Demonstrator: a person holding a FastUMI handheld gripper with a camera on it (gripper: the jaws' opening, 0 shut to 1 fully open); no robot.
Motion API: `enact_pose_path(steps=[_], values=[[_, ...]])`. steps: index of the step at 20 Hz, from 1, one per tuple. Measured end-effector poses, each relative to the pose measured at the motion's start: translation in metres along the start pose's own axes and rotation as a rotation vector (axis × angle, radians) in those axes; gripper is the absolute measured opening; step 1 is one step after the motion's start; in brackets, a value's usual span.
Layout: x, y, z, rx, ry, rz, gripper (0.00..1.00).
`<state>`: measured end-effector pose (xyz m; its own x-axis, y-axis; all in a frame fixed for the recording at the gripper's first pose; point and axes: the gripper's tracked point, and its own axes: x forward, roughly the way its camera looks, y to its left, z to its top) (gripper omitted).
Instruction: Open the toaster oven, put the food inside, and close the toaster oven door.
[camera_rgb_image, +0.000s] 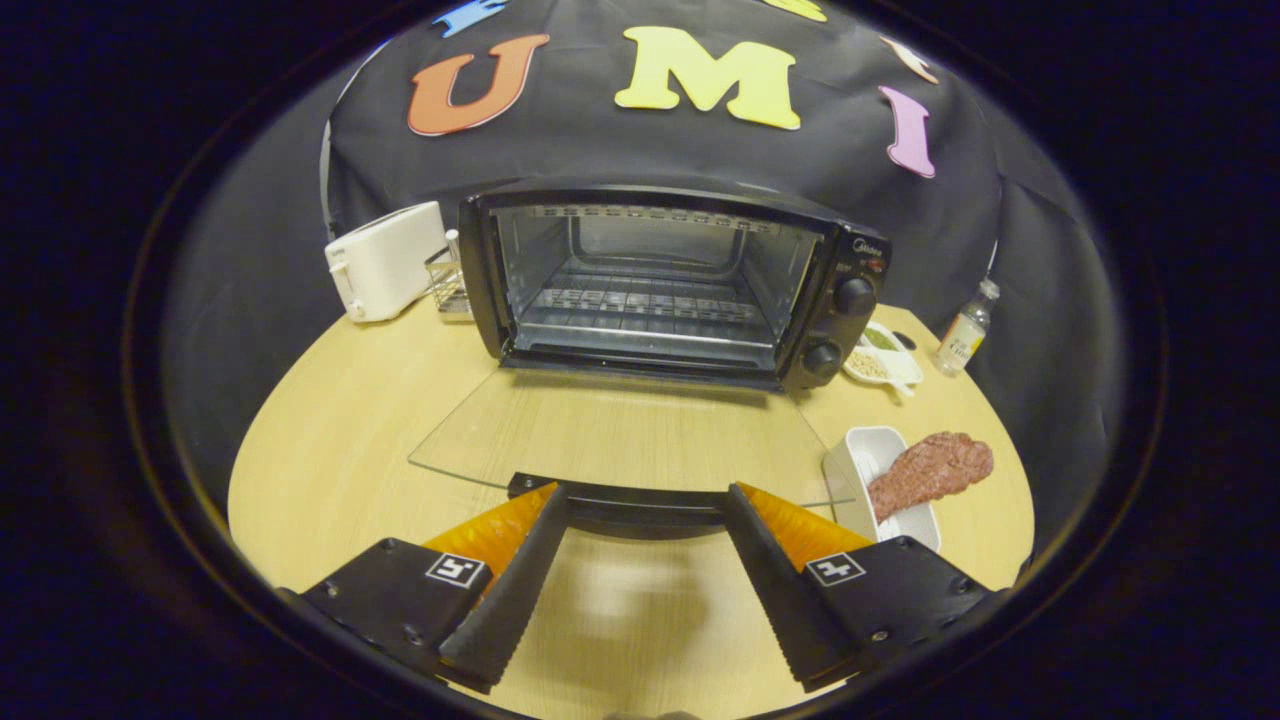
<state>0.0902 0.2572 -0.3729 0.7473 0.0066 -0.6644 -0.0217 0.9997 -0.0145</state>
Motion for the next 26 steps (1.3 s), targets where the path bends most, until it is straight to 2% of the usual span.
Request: enact_pose_path(steps=[6,11,16,20,26], values=[[0.018,0.000,-0.022,-0.008,0.074,0.003,1.00],[0.018,0.001,-0.023,-0.034,0.077,0.007,1.00],[0.001,-0.009,-0.008,-0.095,0.022,0.056,1.00],[-0.020,-0.063,0.021,-0.166,-0.074,0.054,1.00],[-0.021,-0.196,0.051,-0.224,-0.138,-0.016,1.00]])
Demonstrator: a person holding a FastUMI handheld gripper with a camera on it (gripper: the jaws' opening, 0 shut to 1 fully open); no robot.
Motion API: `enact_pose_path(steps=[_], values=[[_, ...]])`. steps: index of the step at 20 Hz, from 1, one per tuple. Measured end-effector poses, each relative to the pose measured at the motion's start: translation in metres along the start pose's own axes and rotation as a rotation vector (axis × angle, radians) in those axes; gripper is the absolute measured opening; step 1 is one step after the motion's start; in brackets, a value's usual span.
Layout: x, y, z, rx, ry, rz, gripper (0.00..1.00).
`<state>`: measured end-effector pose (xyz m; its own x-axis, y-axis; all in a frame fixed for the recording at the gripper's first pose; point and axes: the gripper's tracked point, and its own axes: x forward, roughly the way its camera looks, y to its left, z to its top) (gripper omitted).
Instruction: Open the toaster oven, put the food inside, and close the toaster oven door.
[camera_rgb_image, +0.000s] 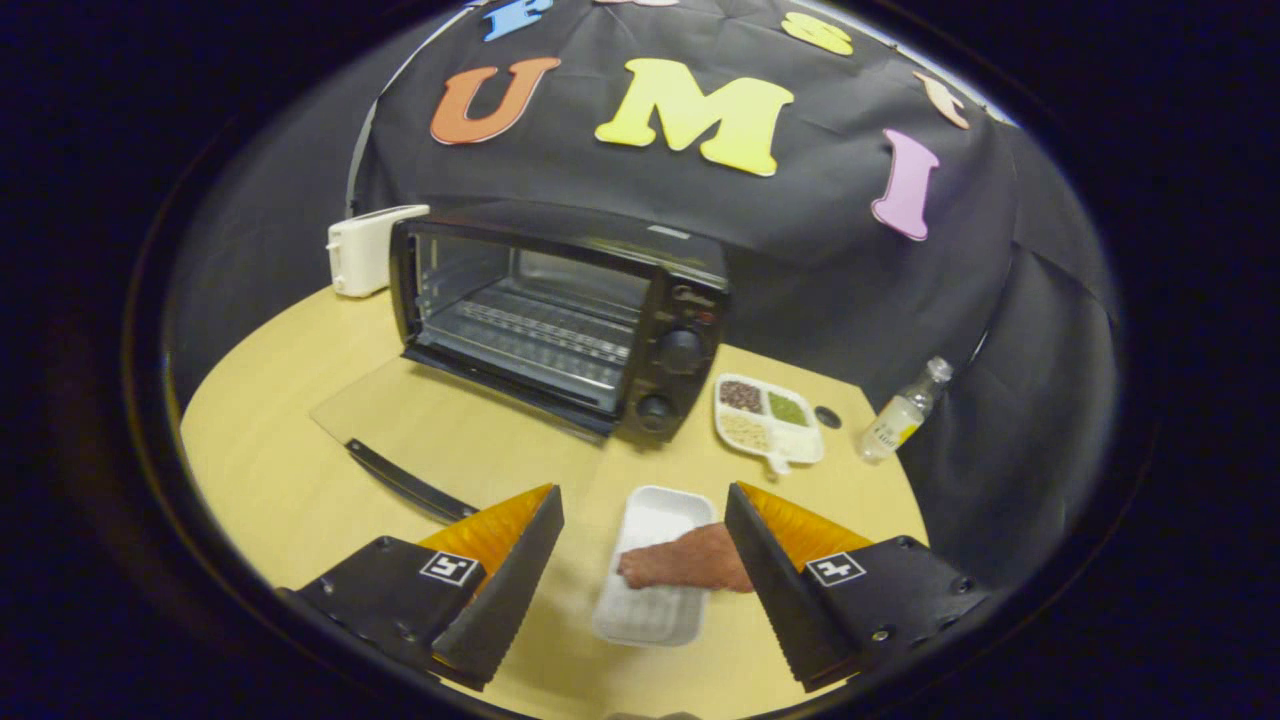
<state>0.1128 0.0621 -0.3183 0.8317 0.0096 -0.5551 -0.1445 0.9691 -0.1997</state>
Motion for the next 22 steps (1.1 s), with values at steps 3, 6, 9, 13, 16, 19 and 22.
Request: enact_pose_path(steps=[3,6,9,13,16,19,22], values=[[0.008,-0.049,-0.011,0.022,0.023,0.000,1.00],[0.018,-0.077,-0.020,0.034,0.040,0.041,1.00],[0.028,-0.081,-0.037,0.091,0.097,0.140,0.97],[0.030,-0.067,-0.050,0.178,0.154,0.289,0.84],[0.030,-0.045,-0.066,0.320,0.267,0.432,0.66],[0.027,-0.038,-0.067,0.456,0.313,0.504,0.48],[0.023,-0.033,-0.058,0.565,0.317,0.595,0.29]])
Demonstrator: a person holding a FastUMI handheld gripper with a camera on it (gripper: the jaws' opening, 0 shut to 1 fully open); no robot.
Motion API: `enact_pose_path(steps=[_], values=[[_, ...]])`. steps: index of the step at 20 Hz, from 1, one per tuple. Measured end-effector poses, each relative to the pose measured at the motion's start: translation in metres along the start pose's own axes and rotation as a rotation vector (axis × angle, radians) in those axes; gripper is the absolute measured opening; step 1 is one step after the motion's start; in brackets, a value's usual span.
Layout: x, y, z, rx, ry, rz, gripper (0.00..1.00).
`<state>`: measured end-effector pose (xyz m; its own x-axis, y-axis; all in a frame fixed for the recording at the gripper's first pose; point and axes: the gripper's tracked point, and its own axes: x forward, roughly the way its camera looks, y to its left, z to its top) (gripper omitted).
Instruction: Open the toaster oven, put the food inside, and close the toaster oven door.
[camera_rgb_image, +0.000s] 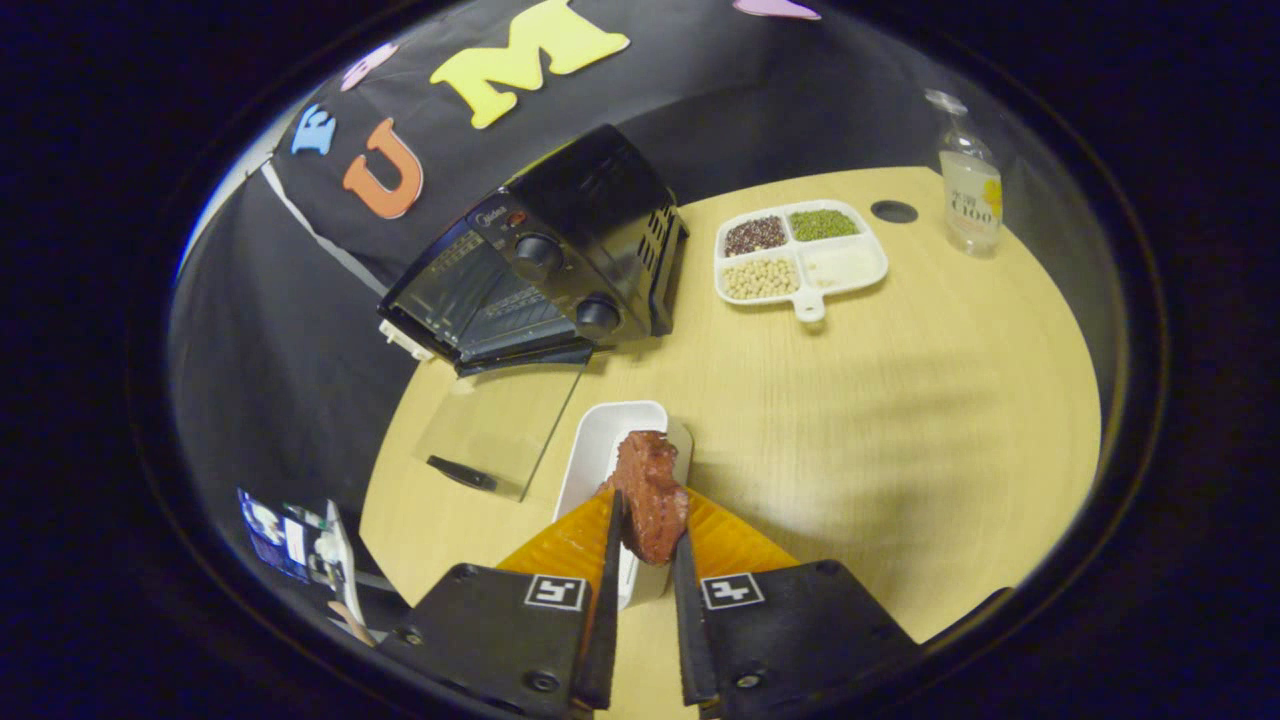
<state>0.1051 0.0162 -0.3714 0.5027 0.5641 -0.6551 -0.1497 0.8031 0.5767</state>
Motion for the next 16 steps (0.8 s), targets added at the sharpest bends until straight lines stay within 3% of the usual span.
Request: enact_pose_path(steps=[2,4,8,11,16], values=[[-0.003,0.005,0.002,0.020,-0.008,0.012,0.17],[-0.006,0.014,0.005,0.027,-0.027,0.022,0.15],[-0.021,0.033,0.019,0.072,-0.100,0.025,0.15],[-0.024,0.055,0.031,0.173,-0.168,0.035,0.15],[0.006,0.117,0.043,0.326,-0.271,0.086,0.15]])
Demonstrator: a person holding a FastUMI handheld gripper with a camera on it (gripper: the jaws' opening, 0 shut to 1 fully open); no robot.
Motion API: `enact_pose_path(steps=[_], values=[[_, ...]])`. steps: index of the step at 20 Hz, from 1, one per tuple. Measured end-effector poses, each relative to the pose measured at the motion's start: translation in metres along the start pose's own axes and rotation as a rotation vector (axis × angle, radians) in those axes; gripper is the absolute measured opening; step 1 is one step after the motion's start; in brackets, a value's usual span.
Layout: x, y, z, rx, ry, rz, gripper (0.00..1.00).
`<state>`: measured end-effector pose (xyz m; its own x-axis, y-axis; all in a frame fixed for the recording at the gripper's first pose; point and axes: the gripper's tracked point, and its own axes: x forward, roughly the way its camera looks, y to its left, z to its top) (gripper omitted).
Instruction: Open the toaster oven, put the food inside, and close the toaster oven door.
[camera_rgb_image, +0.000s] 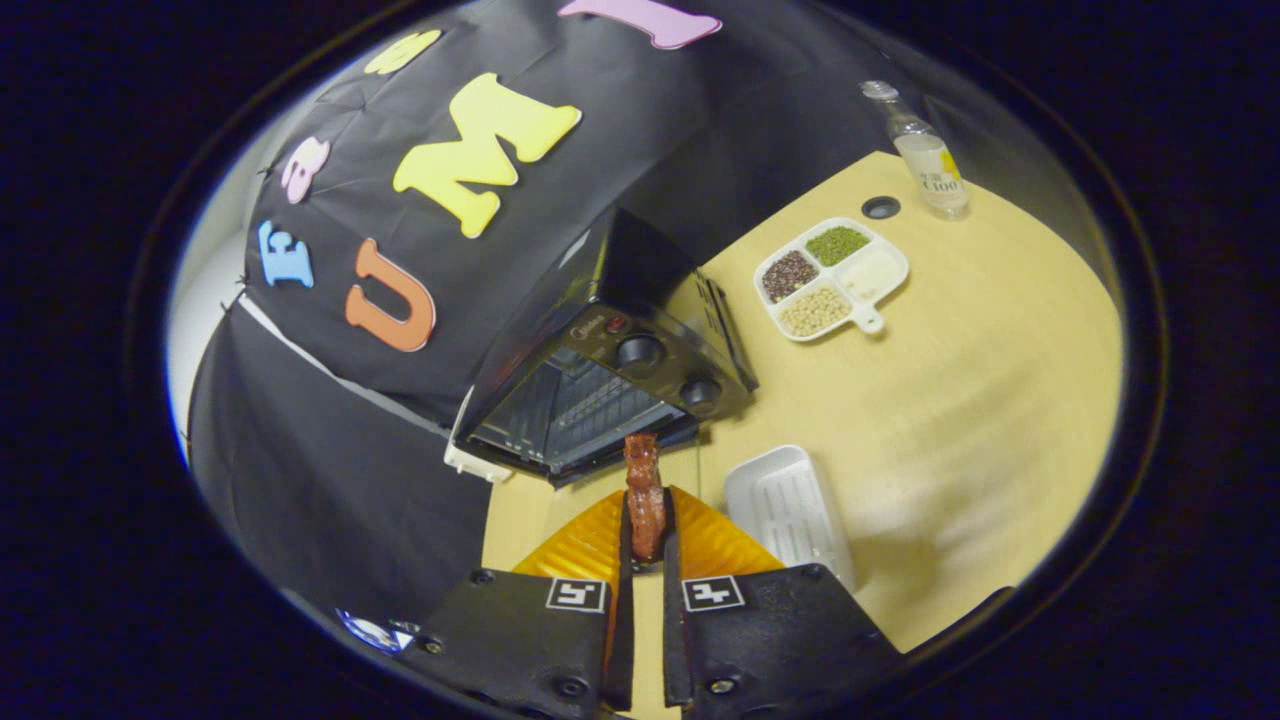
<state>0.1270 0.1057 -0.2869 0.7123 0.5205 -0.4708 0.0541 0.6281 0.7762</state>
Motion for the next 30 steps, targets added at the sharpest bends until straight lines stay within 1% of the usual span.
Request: enact_pose_path(steps=[3,9,15,17,20,22,26,27,29,30], values=[[0.030,0.032,-0.010,0.114,-0.053,0.044,0.15],[0.099,0.075,-0.015,0.245,-0.165,0.076,0.15],[0.153,0.092,-0.009,0.338,-0.274,0.066,0.15],[0.169,0.091,-0.003,0.358,-0.314,0.041,0.14],[0.192,0.089,0.005,0.361,-0.352,0.010,0.14],[0.203,0.090,0.010,0.340,-0.373,-0.007,0.14],[0.219,0.082,0.005,0.283,-0.364,-0.068,0.16],[0.220,0.081,0.006,0.277,-0.366,-0.071,0.16],[0.220,0.080,0.008,0.227,-0.371,-0.104,0.17],[0.221,0.079,0.009,0.175,-0.372,-0.134,0.19]])
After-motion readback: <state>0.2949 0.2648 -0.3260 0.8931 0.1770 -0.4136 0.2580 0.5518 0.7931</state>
